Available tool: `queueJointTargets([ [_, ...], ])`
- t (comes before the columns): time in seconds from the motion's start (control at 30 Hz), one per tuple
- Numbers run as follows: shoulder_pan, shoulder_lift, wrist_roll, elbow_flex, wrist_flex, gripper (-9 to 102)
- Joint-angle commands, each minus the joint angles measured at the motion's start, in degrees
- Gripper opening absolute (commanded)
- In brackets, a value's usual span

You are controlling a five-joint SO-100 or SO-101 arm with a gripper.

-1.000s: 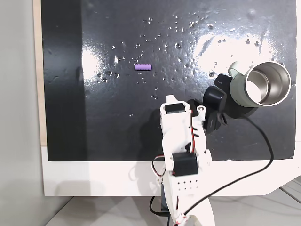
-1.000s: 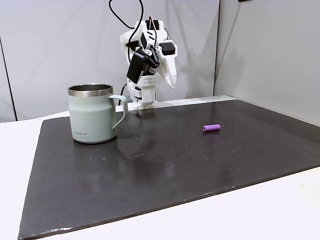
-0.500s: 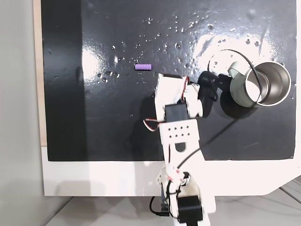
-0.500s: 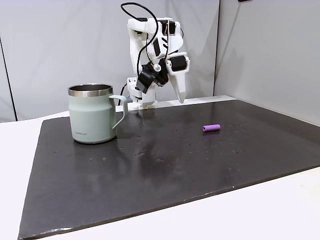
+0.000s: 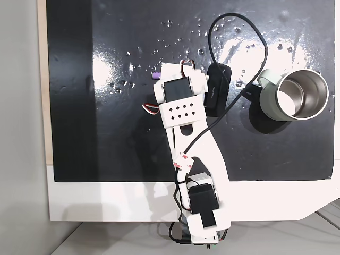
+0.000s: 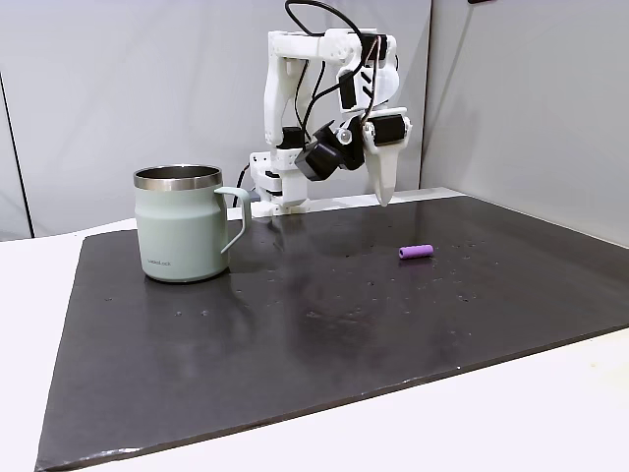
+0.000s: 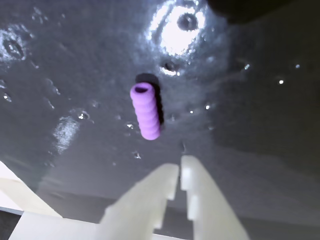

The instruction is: Grasp a pengrip and put it in the cup.

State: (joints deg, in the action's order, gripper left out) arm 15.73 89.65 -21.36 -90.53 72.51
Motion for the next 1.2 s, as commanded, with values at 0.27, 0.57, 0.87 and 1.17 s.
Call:
queueJointTargets([
  [0.27, 2.6, -10.4, -0.6, 13.8, 3.6, 21],
  [0.57, 4.0, -16.6, -1.2, 16.3, 1.1, 21],
  [0.87, 5.6, -21.4, -1.1, 19.5, 0.9, 21],
  [1.17, 5.1, -27.8, 0.2, 23.6, 1.1, 21],
])
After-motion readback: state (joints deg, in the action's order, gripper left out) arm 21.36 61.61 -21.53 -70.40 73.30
